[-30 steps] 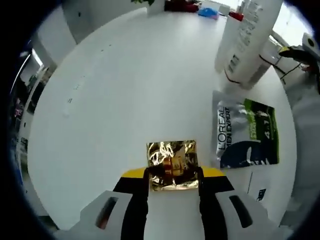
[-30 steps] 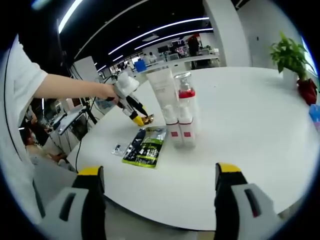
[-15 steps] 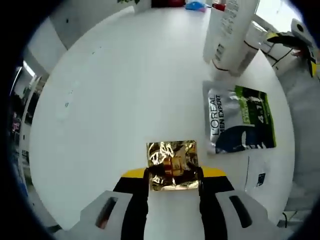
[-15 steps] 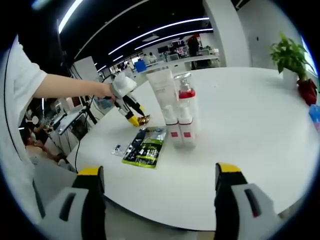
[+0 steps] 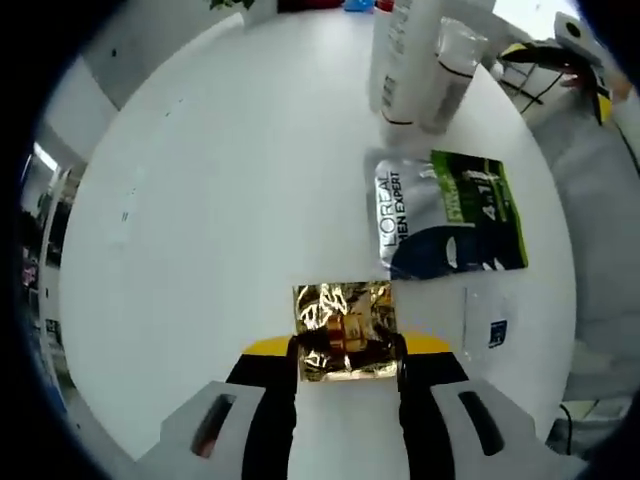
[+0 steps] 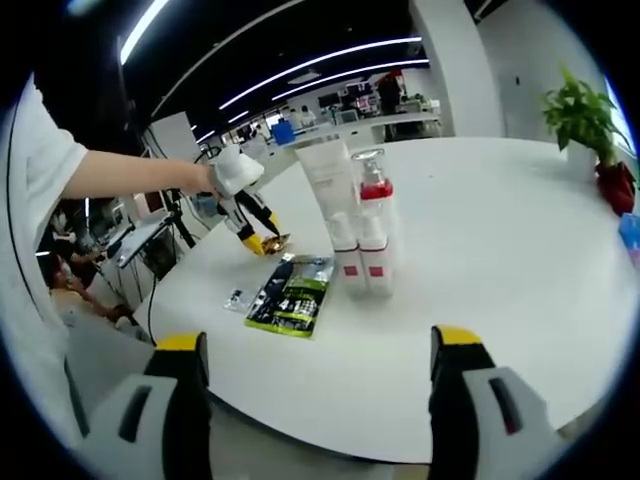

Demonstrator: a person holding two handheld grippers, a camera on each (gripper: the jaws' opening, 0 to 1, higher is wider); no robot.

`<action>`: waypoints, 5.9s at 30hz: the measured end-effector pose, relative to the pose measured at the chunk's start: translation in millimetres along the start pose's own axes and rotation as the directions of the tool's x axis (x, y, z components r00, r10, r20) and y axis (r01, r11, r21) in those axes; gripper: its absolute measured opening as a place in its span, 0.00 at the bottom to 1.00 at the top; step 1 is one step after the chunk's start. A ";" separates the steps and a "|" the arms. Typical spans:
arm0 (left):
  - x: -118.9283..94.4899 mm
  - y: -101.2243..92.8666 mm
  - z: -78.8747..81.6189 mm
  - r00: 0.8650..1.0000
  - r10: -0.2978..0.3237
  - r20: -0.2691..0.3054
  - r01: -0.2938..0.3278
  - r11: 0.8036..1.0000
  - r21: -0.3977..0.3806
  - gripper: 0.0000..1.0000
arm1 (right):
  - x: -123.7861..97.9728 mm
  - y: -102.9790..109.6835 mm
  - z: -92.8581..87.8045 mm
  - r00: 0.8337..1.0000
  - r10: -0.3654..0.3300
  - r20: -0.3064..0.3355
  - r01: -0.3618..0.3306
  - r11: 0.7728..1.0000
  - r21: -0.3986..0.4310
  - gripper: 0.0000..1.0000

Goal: Arrange the skincare products in the storage area until every visible bottle or jar stands upright without overlapping.

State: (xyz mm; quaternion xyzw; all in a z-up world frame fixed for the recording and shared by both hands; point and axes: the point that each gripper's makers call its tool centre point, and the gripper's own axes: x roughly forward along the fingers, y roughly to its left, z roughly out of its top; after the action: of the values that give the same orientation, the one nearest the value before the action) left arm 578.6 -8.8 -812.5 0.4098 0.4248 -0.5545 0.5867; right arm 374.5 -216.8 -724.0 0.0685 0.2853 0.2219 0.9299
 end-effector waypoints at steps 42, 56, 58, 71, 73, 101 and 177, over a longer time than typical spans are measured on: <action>12.0 -47.1 -10.6 0.999 -0.045 -0.020 0.046 0.999 0.020 0.37 | -0.8 0.5 1.6 1.000 0.000 0.008 0.000 1.000 -0.016 0.92; 9.3 -45.8 -9.0 0.999 -0.035 -0.021 0.035 0.999 0.018 0.38 | -1.2 0.4 2.4 1.000 -0.001 0.013 0.002 1.000 -0.020 0.92; 7.5 -45.1 -8.0 0.999 -0.031 -0.016 0.032 0.999 0.012 0.38 | -1.2 0.6 2.7 1.000 -0.001 0.015 0.001 1.000 -0.021 0.92; -13.5 -46.2 1.8 0.997 0.029 0.072 -0.023 0.996 -0.088 0.47 | -1.8 2.8 4.3 1.000 0.003 0.022 -0.002 0.999 -0.044 0.92; -18.1 -47.8 3.4 0.994 0.045 0.096 -0.033 0.992 -0.120 0.49 | -2.1 2.9 5.0 1.000 0.003 0.027 -0.002 0.999 -0.045 0.92; -86.5 -128.5 -9.1 0.817 0.412 0.402 -0.035 0.732 -0.680 0.77 | -1.5 19.9 2.6 0.998 0.061 0.007 -0.059 0.987 -0.151 0.93; -123.7 -192.8 -35.2 0.616 0.690 0.379 -0.099 0.546 -0.832 0.95 | -1.3 23.4 0.7 0.998 0.056 -0.011 -0.057 0.986 -0.160 1.00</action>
State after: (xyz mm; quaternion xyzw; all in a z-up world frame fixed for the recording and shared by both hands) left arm 381.5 52.7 -707.2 -0.0071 0.2531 -0.2748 0.9276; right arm 365.2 -196.5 -716.8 0.0011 0.2675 0.2707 0.9248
